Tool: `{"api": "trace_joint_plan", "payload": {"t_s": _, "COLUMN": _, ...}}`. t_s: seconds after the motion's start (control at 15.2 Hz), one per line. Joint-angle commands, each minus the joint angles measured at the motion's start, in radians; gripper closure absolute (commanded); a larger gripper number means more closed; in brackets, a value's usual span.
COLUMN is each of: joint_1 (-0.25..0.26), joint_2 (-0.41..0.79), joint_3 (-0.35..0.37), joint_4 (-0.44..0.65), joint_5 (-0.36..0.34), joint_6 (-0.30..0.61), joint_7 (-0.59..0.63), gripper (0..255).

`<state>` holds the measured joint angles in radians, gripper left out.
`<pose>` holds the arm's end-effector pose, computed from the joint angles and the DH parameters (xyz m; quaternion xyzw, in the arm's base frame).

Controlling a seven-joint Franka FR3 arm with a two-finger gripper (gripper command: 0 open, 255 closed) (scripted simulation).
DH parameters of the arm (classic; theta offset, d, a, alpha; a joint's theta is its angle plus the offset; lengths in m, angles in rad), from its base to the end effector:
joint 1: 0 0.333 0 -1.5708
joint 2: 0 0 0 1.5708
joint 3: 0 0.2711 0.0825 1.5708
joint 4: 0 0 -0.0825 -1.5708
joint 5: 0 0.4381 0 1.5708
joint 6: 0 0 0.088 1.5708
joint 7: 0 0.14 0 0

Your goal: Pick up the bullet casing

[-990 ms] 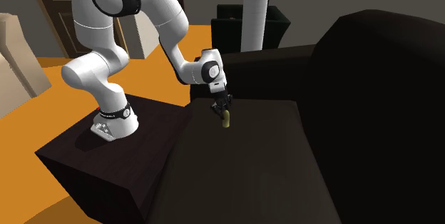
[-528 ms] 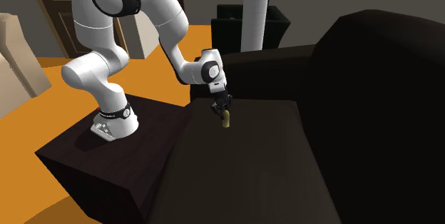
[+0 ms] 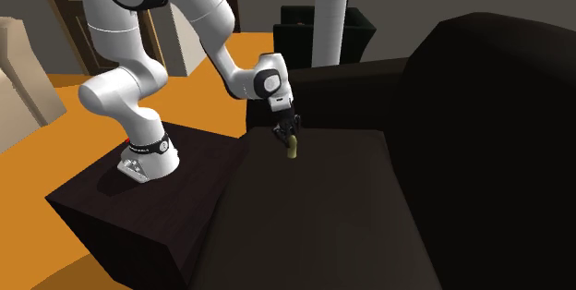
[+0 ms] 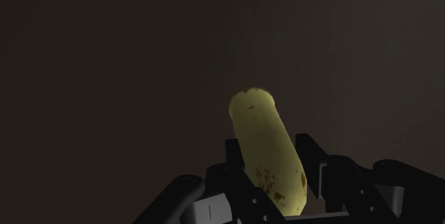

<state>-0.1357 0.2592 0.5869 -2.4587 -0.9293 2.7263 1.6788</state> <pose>0.4266 0.2583 0.0910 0.9703 -0.1996 0.1358 0.0177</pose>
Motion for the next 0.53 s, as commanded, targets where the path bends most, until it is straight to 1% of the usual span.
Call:
{"api": "trace_joint_plan", "payload": {"t_s": 0.0, "joint_1": -0.019, "joint_2": -0.032, "joint_3": 0.027, "joint_4": -0.009, "joint_5": 0.060, "joint_6": -0.008, "joint_7": -0.048, "gripper": 255}}
{"api": "trace_joint_plan", "payload": {"t_s": 0.4, "joint_1": -0.070, "joint_2": -0.133, "joint_3": 0.102, "joint_4": -0.034, "joint_5": 0.248, "joint_6": -0.033, "joint_7": -0.197, "gripper": 255}}
{"api": "trace_joint_plan", "payload": {"t_s": 0.46, "joint_1": -0.070, "joint_2": -0.136, "joint_3": 0.103, "joint_4": -0.034, "joint_5": 0.253, "joint_6": -0.033, "joint_7": -0.201, "gripper": 255}}
